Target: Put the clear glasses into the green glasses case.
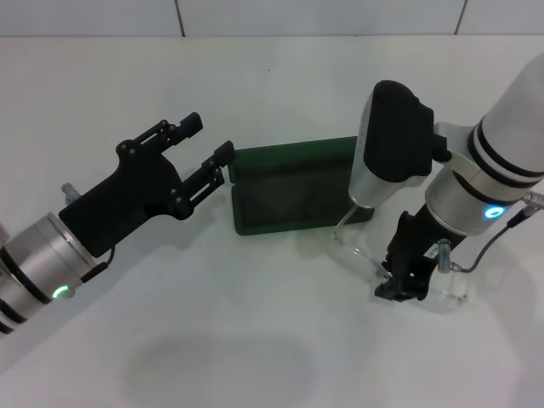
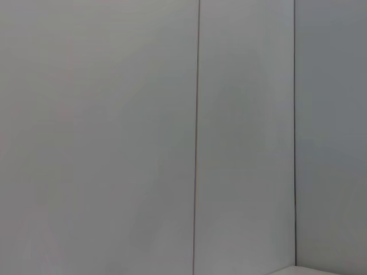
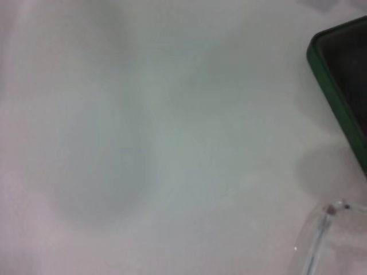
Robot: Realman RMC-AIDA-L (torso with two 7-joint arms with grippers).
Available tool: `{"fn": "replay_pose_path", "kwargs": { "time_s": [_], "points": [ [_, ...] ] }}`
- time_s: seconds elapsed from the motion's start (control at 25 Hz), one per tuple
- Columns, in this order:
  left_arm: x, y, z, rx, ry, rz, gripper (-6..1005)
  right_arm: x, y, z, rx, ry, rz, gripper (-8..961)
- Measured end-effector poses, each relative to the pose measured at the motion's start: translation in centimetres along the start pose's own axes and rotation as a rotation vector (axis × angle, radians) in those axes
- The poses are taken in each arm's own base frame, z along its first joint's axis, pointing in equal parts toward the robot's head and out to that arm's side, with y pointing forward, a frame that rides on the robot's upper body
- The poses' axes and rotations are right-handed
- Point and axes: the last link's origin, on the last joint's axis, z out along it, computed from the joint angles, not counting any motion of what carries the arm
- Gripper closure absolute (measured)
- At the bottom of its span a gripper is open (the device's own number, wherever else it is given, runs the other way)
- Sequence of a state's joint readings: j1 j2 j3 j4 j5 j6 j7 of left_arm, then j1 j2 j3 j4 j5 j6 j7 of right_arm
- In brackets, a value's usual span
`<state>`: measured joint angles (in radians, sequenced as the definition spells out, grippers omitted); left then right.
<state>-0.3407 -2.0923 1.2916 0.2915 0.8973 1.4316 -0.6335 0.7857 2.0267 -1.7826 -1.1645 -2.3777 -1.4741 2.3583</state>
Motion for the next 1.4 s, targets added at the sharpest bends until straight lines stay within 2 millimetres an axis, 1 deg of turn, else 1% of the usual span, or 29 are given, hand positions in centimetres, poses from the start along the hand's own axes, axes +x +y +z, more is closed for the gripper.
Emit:
{"fn": "replay_pose_path", "kwargs": {
  "time_s": [0.16, 0.36, 0.44, 0.48, 0.64, 0.76, 0.84, 0.92, 0.96, 1.04, 1.12, 1.2, 1.24, 1.28, 1.4],
  "points": [
    [0.0, 0.0, 0.0, 0.002, 0.001, 0.000, 409, 0.0, -0.2, -0.3, 0.009, -0.016, -0.024, 664],
    [0.0, 0.0, 0.0, 0.003, 0.002, -0.002, 408, 0.5, -0.6, -1.4, -0.010, -0.043, -0.034, 790],
    [0.1, 0.0, 0.0, 0.001, 0.006, -0.007, 407, 0.9, -0.8, -2.1, -0.014, -0.060, -0.030, 815],
    [0.1, 0.1, 0.0, -0.002, 0.011, -0.011, 407, 1.3, -0.9, -2.6, -0.015, -0.078, -0.026, 827],
    [0.5, 0.6, -0.3, -0.024, 0.047, -0.031, 406, 3.1, -1.0, -4.8, -0.021, -0.177, -0.016, 827],
    [1.1, 0.9, -0.4, -0.063, 0.076, -0.063, 405, 4.6, -0.7, -6.6, -0.038, -0.304, -0.031, 828],
    [1.4, 1.1, -0.4, -0.090, 0.089, -0.092, 405, 5.5, -0.5, -7.4, -0.041, -0.397, -0.059, 828],
    [1.7, 1.1, -0.3, -0.107, 0.099, -0.130, 404, 6.4, -0.4, -7.8, -0.028, -0.488, -0.105, 828],
    [2.1, 1.2, -0.1, -0.126, 0.110, -0.164, 404, 6.9, -0.3, -7.8, -0.017, -0.538, -0.138, 828],
    [2.4, 1.1, 0.0, -0.143, 0.115, -0.176, 404, 7.3, -0.3, -7.4, 0.000, -0.618, -0.197, 828],
    [2.9, 1.1, 0.3, -0.190, 0.119, -0.196, 403, 7.7, -0.4, -6.4, 0.021, -0.696, -0.248, 828],
    [3.7, 1.2, 0.9, -0.271, 0.117, -0.213, 403, 8.0, -0.6, -5.4, 0.042, -0.747, -0.280, 828],
    [4.0, 1.3, 1.2, -0.297, 0.117, -0.218, 402, 8.0, -0.6, -5.4, 0.042, -0.747, -0.280, 828],
    [4.2, 1.4, 1.6, -0.326, 0.113, -0.223, 402, 8.2, -0.8, -4.4, 0.081, -0.814, -0.339, 828],
    [4.8, 1.5, 2.7, -0.392, 0.091, -0.240, 401, 8.1, -0.7, -3.7, 0.122, -0.890, -0.404, 828]
  ]
}}
